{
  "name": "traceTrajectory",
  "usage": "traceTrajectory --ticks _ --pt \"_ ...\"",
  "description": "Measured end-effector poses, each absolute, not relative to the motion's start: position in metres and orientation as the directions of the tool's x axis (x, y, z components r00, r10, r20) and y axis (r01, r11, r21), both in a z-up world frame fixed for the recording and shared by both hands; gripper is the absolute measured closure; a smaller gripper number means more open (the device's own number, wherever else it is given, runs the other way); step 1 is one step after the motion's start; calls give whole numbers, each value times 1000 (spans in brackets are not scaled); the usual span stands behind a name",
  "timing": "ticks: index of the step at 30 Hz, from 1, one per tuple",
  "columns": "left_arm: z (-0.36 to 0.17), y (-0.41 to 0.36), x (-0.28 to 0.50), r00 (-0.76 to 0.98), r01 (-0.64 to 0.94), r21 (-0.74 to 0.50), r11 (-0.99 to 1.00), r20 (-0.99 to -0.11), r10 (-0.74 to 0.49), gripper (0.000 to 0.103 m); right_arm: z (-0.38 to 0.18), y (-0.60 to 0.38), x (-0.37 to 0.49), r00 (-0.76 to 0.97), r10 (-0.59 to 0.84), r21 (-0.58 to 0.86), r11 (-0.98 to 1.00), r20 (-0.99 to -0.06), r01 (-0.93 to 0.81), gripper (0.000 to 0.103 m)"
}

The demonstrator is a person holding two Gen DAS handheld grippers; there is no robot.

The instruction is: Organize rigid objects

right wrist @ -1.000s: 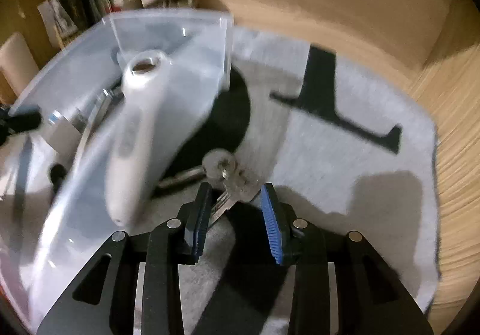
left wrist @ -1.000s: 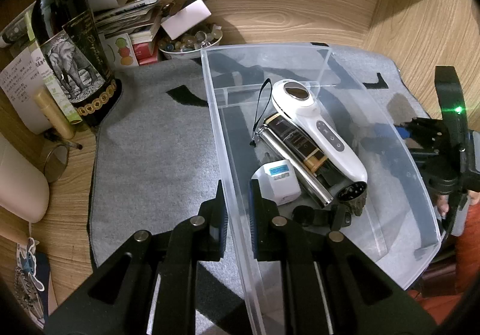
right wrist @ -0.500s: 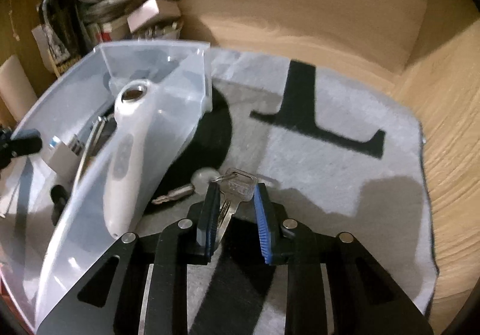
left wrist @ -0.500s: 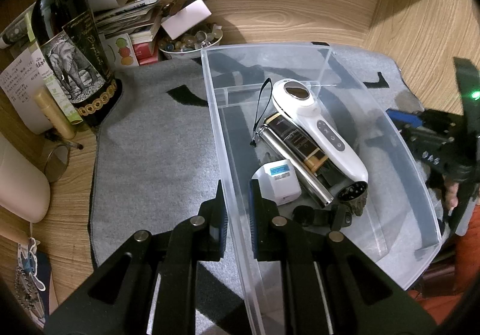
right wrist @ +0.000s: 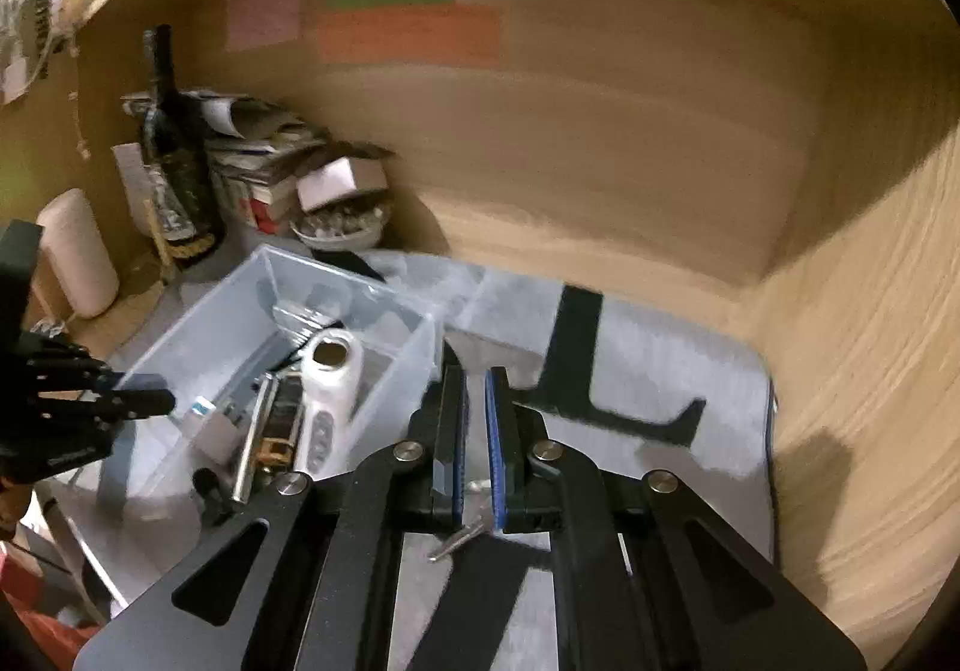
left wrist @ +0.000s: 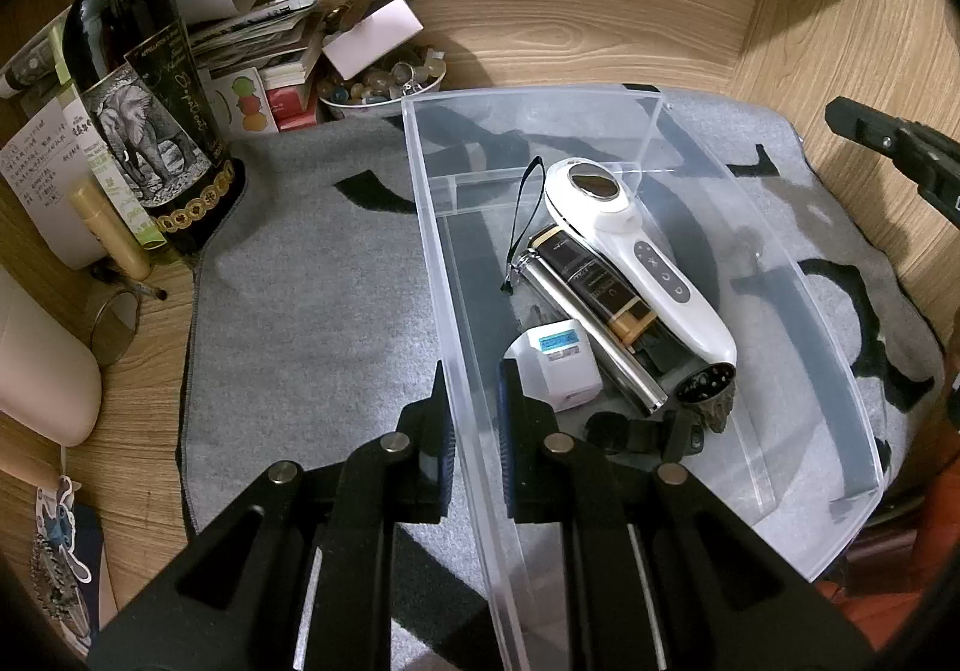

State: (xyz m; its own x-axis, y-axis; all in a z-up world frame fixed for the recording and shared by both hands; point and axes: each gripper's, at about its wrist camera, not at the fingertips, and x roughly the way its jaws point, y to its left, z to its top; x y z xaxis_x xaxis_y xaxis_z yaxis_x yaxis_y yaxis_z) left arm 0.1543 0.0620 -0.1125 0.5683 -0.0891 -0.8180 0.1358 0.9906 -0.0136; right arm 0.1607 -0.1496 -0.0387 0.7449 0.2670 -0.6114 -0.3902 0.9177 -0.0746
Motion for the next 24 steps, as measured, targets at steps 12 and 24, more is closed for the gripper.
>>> traceTrajectory --ticks 12,24 --pt "-113 62 154 569 135 -13 991 -818 -89 92 -95 -160 188 619 205 -37 934 -758 -355 65" --pt "-113 62 154 570 136 -15 991 -817 -90 92 -146 -165 207 512 176 2 947 -841 -322 71"
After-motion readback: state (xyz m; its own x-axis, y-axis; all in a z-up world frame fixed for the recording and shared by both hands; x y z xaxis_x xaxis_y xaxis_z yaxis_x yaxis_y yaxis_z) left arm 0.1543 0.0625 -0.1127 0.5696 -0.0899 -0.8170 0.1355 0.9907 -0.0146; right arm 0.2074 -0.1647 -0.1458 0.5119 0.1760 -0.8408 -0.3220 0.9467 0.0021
